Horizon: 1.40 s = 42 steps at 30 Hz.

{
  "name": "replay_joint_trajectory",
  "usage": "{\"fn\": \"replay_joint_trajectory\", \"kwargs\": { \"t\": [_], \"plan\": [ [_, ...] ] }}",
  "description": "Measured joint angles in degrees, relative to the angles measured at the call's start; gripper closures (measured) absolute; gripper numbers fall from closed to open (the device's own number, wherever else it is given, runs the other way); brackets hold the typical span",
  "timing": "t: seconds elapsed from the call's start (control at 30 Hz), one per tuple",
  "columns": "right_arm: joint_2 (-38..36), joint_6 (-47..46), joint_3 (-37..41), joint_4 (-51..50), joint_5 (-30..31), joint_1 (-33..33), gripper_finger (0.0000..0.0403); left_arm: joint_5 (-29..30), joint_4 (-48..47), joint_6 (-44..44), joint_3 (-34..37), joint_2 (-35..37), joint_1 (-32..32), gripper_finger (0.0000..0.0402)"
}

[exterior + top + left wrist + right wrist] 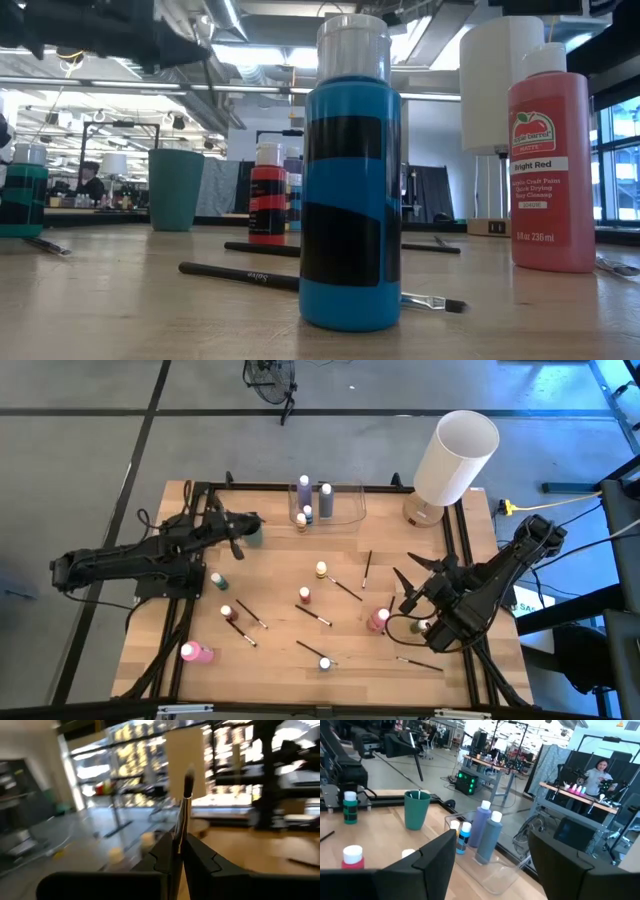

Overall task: Pick & Place Paint Supplies
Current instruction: Put the silver paint brush into the green cup

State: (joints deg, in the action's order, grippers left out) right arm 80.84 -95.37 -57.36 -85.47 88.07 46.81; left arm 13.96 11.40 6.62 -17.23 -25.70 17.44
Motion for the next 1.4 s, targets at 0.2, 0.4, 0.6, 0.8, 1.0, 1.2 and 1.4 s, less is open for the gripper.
{"fn": "replay_joint_trajectory", "kwargs": {
  "t": [0.2, 0.4, 0.6, 0.8, 1.0, 1.2, 1.4],
  "plan": [
    [0.0, 0.2, 1.5, 0.0, -0.1, -0.5, 0.0154, 5.7, -7.3, -1.5, 0.0, 5.4, 1.3, 0.0382],
    [0.0, 0.2, 2.2, 0.6, -0.3, -1.4, 0.0154, 5.8, -12.3, -4.1, 0.4, 8.8, 2.2, 0.0382],
    [0.0, 0.2, 3.3, 2.0, -0.3, -2.5, 0.0154, 5.9, -11.6, -6.4, 5.1, 12.4, 2.2, 0.0382],
    [0.0, 0.2, 3.4, 2.5, -0.2, -2.7, 0.0154, 8.8, -11.6, -5.7, 7.5, 15.8, 2.2, 0.0382],
    [0.0, 0.2, 3.4, 2.6, -0.2, -2.7, 0.0154, 9.3, -12.9, -5.8, 8.5, 16.2, 2.2, 0.0382],
    [0.0, 0.2, 3.4, 2.6, -0.2, -3.1, 0.0153, 9.2, -13.5, -5.9, 8.5, 16.2, 2.2, 0.0382],
    [0.0, 0.2, 3.4, 3.0, -0.2, -4.1, 0.0153, 9.5, -15.1, -6.0, 8.5, 16.2, 2.2, 0.0382]
  ]
}}
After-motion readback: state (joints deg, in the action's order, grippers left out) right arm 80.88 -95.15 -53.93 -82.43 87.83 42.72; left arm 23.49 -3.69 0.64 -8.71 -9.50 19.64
